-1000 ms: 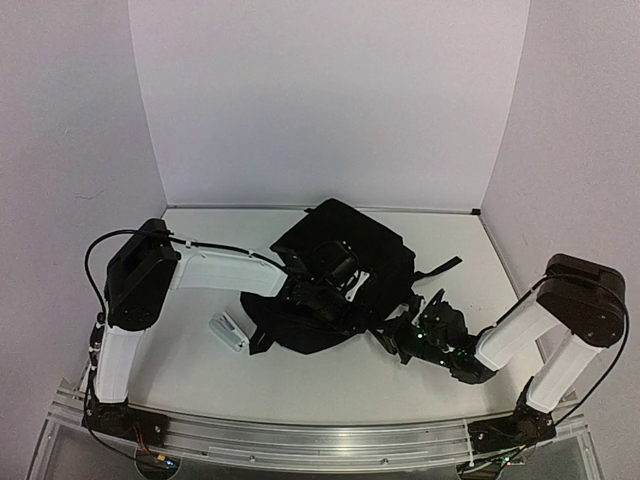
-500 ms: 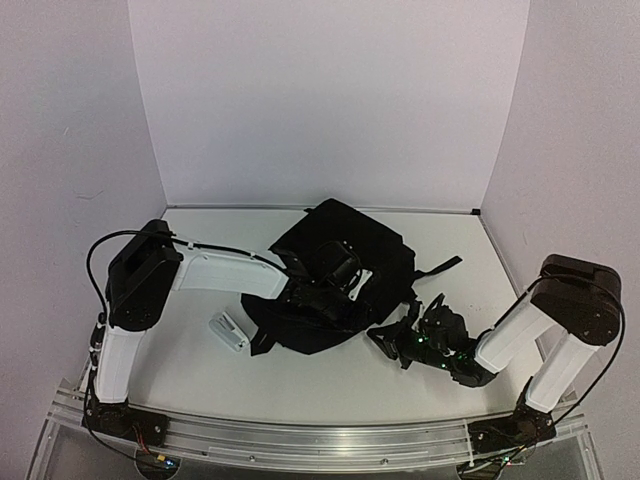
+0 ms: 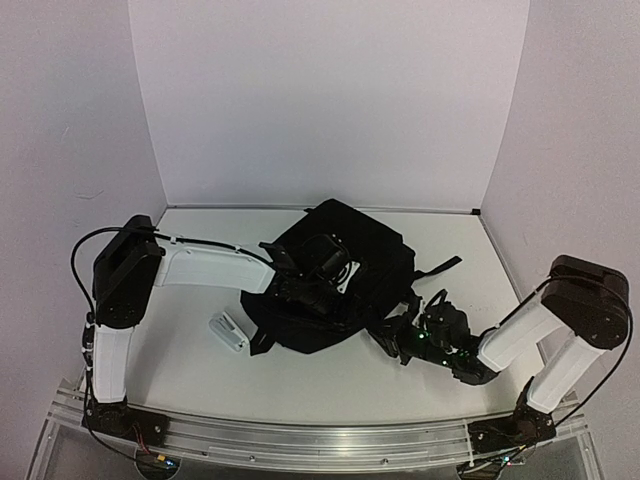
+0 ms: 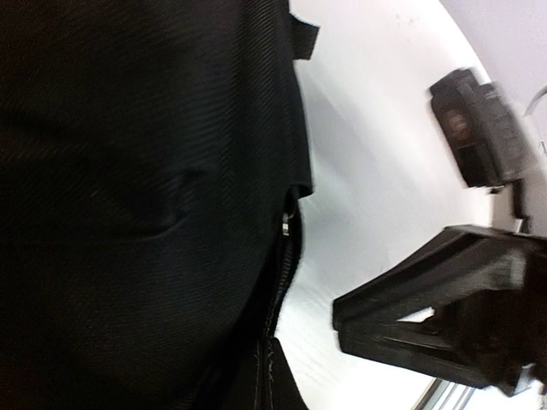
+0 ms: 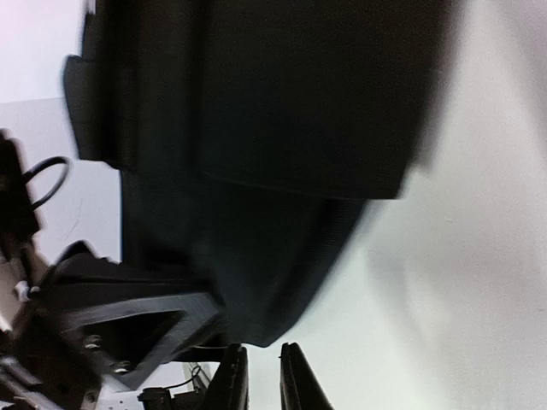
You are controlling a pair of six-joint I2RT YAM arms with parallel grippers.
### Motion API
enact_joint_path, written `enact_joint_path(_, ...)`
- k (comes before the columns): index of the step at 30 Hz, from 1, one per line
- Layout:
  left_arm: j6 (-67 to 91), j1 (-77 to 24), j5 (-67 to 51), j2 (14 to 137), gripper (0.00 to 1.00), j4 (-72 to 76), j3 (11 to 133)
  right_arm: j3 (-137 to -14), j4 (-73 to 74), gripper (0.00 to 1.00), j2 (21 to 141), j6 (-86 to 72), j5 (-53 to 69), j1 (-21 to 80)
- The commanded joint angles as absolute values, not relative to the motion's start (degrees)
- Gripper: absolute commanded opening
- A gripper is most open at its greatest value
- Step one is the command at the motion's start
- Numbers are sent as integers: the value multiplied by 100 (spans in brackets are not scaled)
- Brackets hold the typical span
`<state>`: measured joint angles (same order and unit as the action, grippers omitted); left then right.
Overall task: Pack the student bag
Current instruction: Zip the student bag at the center of the board.
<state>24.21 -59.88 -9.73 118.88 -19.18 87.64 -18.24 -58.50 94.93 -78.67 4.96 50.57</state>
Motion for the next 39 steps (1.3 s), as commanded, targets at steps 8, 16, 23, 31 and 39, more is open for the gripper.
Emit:
enact_joint_path(8, 2710, -5792, -1406, 11373, 0, -1697, 8411, -2885, -3169, 32, 8632, -7149, -255, 5088)
enact_joint_path(16, 2781, -5792, -1677, 11329, 0, -1634, 8367, -3348, -2354, 38, 8776, -7205, -695, 5089)
enact_joint_path(23, 2736, -5794, -1876, 11276, 0, -1670, 8338, -3676, -2332, 36, 9216, -7429, -735, 5089)
enact_joint_path(31, 2735, -5792, -1811, 11250, 0, -1919, 8389, -3770, -2325, 33, 9240, -7556, -971, 5082)
enact_joint_path(39, 2859, -5792, -1687, 11212, 0, -2043, 8362, -3869, -1617, 51, 8715, -7426, -1390, 5055)
